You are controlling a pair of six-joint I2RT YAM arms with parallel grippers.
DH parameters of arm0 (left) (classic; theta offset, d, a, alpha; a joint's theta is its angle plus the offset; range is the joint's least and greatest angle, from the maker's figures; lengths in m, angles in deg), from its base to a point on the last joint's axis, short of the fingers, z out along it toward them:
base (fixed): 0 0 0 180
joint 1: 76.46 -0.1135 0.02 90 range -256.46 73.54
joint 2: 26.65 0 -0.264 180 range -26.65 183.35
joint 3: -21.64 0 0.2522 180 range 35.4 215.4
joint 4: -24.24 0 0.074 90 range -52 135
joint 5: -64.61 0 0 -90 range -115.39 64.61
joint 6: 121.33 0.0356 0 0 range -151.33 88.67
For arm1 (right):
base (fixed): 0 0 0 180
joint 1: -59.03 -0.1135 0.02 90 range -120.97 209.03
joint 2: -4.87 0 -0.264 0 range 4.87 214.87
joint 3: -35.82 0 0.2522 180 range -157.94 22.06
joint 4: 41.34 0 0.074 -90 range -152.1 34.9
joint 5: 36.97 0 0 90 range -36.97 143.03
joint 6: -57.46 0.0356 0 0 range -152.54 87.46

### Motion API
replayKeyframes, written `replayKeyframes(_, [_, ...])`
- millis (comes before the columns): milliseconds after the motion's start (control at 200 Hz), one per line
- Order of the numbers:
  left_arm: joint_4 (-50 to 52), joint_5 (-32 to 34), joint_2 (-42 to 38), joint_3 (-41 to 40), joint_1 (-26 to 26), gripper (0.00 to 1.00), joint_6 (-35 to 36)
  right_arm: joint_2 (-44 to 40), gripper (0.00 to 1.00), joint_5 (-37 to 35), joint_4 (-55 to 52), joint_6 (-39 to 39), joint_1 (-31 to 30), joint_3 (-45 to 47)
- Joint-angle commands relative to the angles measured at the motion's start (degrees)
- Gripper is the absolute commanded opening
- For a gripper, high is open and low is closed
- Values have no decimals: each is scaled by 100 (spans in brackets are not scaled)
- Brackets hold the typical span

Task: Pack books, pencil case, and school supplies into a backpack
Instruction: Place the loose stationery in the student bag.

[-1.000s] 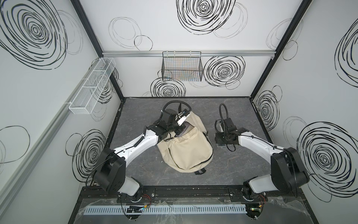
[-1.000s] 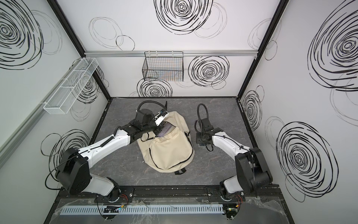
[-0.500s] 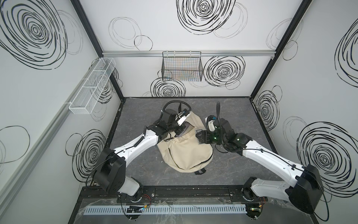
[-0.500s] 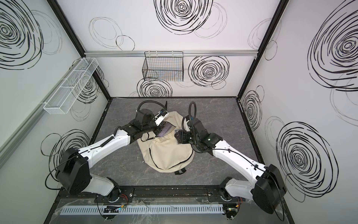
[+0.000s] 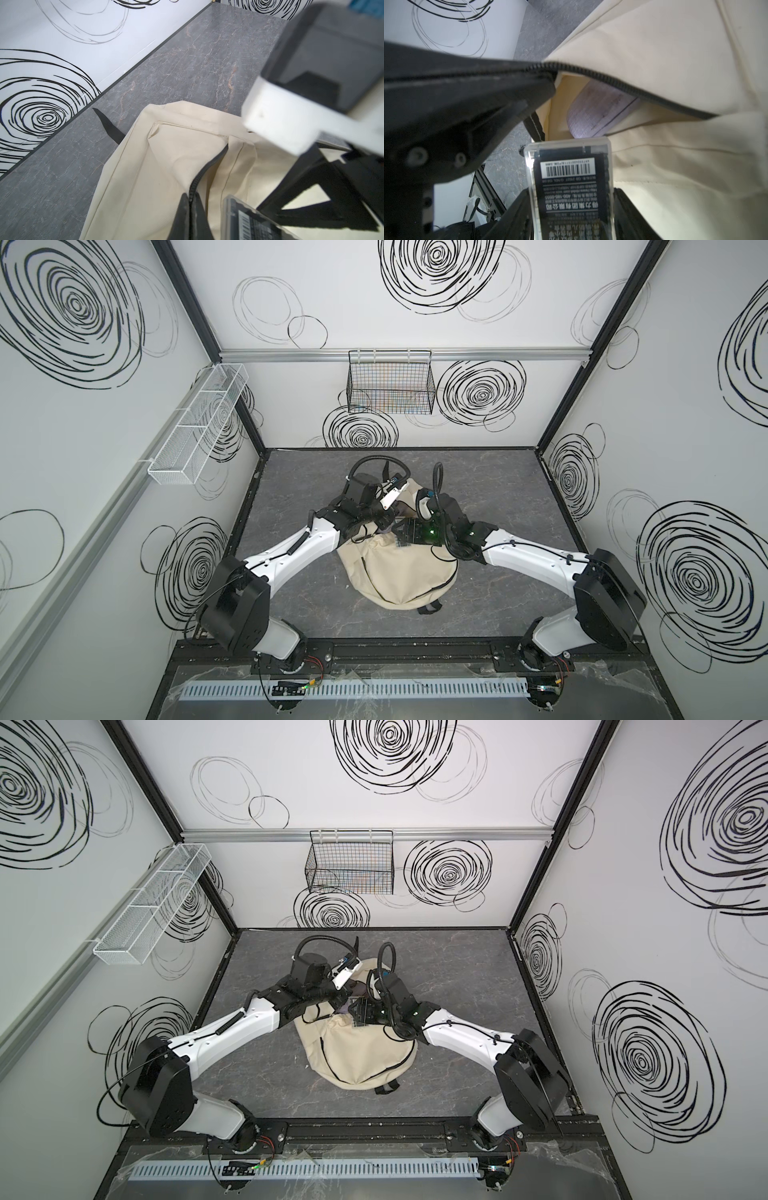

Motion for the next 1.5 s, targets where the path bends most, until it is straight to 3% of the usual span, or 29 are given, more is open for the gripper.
replayKeyframes(0, [-564, -166, -84, -11, 33, 0, -88, 197, 49, -39, 523, 337, 87, -223])
replayKeyframes(925, [-557, -344, -90, 33, 33, 0, -131, 869, 53, -319, 2024, 1826, 302, -176])
replayKeyframes(1131, [-555, -349, -99, 33, 34, 0, -142, 956, 54, -460, 2503, 2555, 391, 86])
replayKeyframes(1336, [-555, -398, -75, 37, 42, 0, -145, 1036, 57, -626, 2821, 3184, 367, 125])
replayKeyframes(1496, [-555, -398, -74, 35, 51, 0, -133, 1125, 65, -511, 3084, 3547, 342, 25])
